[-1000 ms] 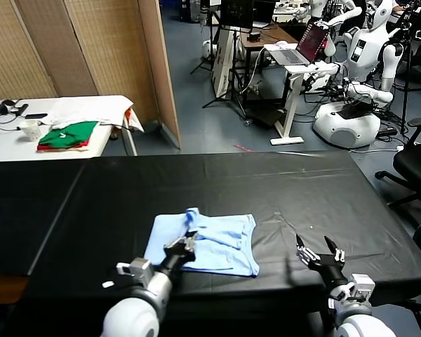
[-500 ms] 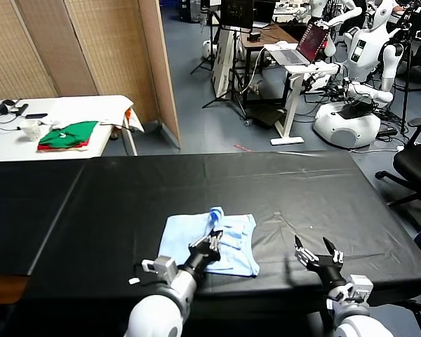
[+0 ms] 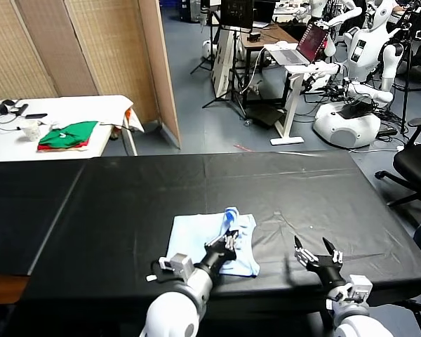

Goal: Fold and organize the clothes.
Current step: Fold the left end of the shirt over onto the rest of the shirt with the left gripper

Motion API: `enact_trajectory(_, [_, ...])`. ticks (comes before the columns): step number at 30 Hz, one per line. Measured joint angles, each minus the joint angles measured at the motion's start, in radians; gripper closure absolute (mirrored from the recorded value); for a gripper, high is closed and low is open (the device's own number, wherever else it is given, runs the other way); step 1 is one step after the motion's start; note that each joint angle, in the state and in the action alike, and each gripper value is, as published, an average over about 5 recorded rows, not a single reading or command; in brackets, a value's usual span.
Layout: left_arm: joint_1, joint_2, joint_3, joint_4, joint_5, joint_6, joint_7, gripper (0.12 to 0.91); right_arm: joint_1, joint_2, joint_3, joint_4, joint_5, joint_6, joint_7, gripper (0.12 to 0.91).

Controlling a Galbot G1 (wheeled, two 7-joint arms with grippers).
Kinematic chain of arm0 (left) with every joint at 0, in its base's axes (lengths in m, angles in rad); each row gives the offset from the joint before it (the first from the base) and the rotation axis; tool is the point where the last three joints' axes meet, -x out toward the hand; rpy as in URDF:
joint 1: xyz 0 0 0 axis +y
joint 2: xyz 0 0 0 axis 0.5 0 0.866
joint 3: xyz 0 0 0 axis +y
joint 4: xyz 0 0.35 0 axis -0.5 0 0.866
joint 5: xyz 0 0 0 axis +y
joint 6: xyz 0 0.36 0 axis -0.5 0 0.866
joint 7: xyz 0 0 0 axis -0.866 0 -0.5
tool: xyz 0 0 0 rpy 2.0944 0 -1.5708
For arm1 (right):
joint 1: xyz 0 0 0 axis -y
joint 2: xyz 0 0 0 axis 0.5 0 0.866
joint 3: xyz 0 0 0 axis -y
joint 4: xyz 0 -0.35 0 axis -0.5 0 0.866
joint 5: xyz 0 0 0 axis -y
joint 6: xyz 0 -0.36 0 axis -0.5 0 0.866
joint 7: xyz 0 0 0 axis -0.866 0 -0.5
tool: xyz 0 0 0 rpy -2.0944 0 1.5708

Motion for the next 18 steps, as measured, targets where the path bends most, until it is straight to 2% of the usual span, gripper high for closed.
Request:
enact_trajectory(6, [-0.007,-0.015,0.007,0.047,0.039,-0.024,0.001,0.851,0.004,-0.006,-0.005,0.001,0.000,0.000,-0.006,0.118])
enact_trajectory(9, [-0.005,-0.025,0.015,0.066,0.046,-0.039,0.006,0.770,0.008,-0.017,-0.015,0.002,0.000,0.001,-0.014,0.118])
enact_trajectory(13, [0.001,-0.041,0.028,0.076,0.015,-0.054,0.018,0.535,0.009,-0.032,-0.033,0.007,0.001,0.004,-0.026,0.118])
enact_trajectory(18, [0.019,-0.063,0.035,0.063,-0.090,-0.051,0.022,0.228,0.013,-0.057,-0.064,0.019,0.007,0.005,-0.040,0.118])
